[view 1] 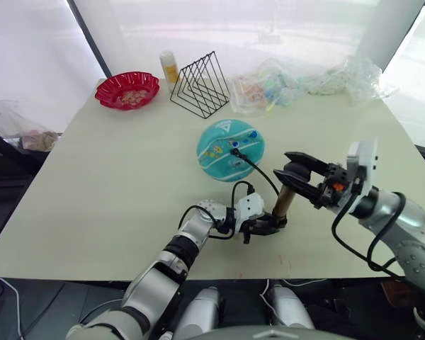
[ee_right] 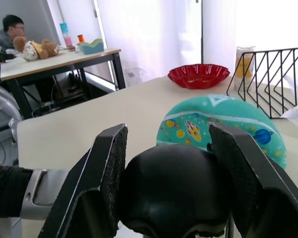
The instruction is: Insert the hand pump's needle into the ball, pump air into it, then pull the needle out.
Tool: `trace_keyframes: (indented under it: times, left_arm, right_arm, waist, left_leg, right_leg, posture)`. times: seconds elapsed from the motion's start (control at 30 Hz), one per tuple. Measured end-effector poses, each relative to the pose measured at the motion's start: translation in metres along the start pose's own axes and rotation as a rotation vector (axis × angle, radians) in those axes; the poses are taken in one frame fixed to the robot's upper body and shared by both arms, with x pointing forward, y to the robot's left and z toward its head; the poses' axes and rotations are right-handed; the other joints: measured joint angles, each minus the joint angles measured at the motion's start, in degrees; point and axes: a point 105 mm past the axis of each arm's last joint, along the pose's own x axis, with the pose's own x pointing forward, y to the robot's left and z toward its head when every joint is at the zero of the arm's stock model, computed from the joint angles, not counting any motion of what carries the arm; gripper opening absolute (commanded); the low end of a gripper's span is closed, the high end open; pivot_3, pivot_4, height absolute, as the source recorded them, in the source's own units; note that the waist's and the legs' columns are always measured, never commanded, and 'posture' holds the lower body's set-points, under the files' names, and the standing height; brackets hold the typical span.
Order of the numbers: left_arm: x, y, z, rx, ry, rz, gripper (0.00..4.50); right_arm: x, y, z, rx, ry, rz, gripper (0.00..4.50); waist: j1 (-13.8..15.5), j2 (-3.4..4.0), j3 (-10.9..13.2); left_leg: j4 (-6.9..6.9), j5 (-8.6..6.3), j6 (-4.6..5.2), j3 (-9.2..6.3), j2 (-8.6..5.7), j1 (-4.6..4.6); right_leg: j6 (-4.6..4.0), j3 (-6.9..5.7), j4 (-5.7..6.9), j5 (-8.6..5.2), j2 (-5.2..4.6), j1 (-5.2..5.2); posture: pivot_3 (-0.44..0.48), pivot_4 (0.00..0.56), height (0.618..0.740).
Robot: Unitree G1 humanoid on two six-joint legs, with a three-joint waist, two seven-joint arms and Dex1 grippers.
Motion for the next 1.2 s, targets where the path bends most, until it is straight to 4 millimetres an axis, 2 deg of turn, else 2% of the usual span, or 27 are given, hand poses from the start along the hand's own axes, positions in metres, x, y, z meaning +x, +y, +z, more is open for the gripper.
trace_keyframes:
  times: [0.57,0.93,1.03,1.1,1.2]
  left_arm:
    - [0.002,0.0,0.001,-0.003,-0.003,-0.001,1.11]
    - [0.003,0.001,0.0,-0.005,0.001,-0.003,1.11]
    - [0.004,-0.001,-0.004,-0.001,0.017,-0.008,1.11]
    - [0.005,-0.001,-0.007,0.013,0.031,0.002,1.11]
    - [0.005,-0.001,-0.01,0.03,0.043,0.013,1.11]
  right_arm:
    - [-0.011,-0.01,0.074,-0.003,-0.068,0.017,2.1]
    - [-0.012,-0.009,0.074,-0.01,-0.003,0.025,2.1]
    - [-0.016,-0.001,0.062,-0.023,0.038,0.044,2.1]
    - [-0.02,0.005,0.04,-0.021,0.109,0.057,2.1]
    - [-0.021,0.008,0.022,-0.008,0.162,0.058,2.1]
  waist:
    - [0.14,-0.03,-0.01]
    - [0.25,-0.12,-0.06]
    - [0.41,-0.58,-0.51]
    - [0.49,-0.97,-1.05]
    - [0.35,-1.18,-1.36]
  left_leg:
    - [0.05,-0.1,0.17,0.01,-0.01,-0.04]
    - [0.1,-0.1,0.17,0.0,-0.02,-0.08]
    - [0.04,-0.16,0.28,-0.07,-0.01,0.15]
    - [0.03,-0.3,0.49,-0.07,0.0,0.45]
    - [0.01,-0.44,0.69,-0.08,0.02,0.96]
  right_leg:
    - [0.02,-0.03,-0.04,0.01,-0.1,0.02]
    - [0.04,-0.07,-0.05,0.02,-0.1,0.02]
    - [0.04,-0.16,-0.17,0.02,-0.08,0.32]
    - [0.06,-0.16,-0.27,0.01,-0.06,0.62]
    - [0.09,-0.21,-0.48,-0.01,-0.05,1.25]
  posture:
    - [0.0,0.15,0.74]
    - [0.0,0.15,0.74]
    - [0.0,0.15,0.74]
    - [0.0,0.15,0.74]
    - [0.0,0.15,0.74]
